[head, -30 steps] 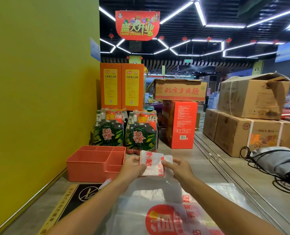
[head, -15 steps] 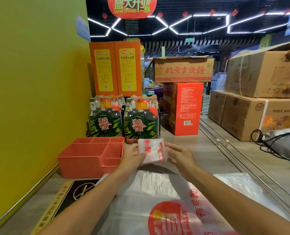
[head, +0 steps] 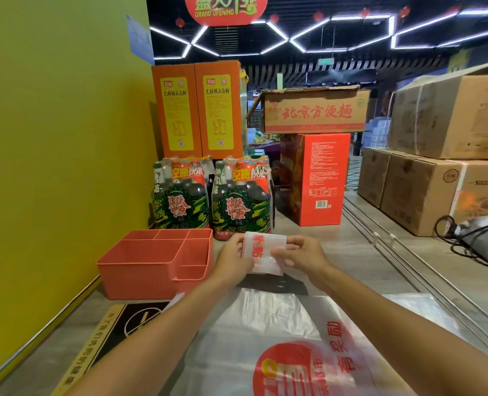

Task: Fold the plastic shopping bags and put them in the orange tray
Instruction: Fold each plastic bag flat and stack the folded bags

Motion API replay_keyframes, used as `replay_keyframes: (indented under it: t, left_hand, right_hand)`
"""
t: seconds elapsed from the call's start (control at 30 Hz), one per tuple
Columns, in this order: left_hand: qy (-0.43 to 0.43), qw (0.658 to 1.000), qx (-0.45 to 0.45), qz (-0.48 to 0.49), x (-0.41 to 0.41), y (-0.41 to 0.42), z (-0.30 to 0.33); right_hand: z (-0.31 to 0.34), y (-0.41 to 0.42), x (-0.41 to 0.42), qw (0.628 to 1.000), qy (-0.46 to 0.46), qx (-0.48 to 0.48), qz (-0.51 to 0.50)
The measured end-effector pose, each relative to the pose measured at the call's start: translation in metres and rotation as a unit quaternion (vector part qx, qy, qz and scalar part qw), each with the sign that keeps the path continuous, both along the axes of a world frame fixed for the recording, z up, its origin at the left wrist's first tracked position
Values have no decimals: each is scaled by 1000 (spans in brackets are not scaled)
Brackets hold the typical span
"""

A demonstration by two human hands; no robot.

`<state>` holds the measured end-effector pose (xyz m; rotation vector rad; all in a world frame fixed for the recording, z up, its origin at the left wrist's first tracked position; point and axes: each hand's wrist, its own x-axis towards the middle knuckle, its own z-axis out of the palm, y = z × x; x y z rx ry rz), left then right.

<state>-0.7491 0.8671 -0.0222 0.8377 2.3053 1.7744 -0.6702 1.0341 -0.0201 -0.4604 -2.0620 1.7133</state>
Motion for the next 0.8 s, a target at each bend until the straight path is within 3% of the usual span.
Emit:
replay_keyframes:
  t: [0.13,0.2,0.27,0.37,0.47,0.67,0.8]
  left_hand:
    - [219,967,-125,41,-19,-2,7]
    - [308,927,-210,50,-25,-3,8]
    - [342,890,-300,40,-26,0,4]
    - [310,843,-440,-14,-28,7,-7]
    - [274,818,-500,-70,-32,8,-19]
    - [238,830,-483,-142,-44,-2,-38]
    - [240,830,-476,-164,-37,-2,-41]
  right_hand:
    - [2,4,-12,947,42,319,3]
    - [-4,3,-18,907,22,421,-4]
    - [-11,-1,-22,874,-11,486,-3]
    - [-26,-6,-28,845,-67,530,20]
    - [-42,-1,-39,847,-98,519,59]
    - [-27,12,-35,778,-207,543,239]
    - [-24,13,-27,759,-236,547,262]
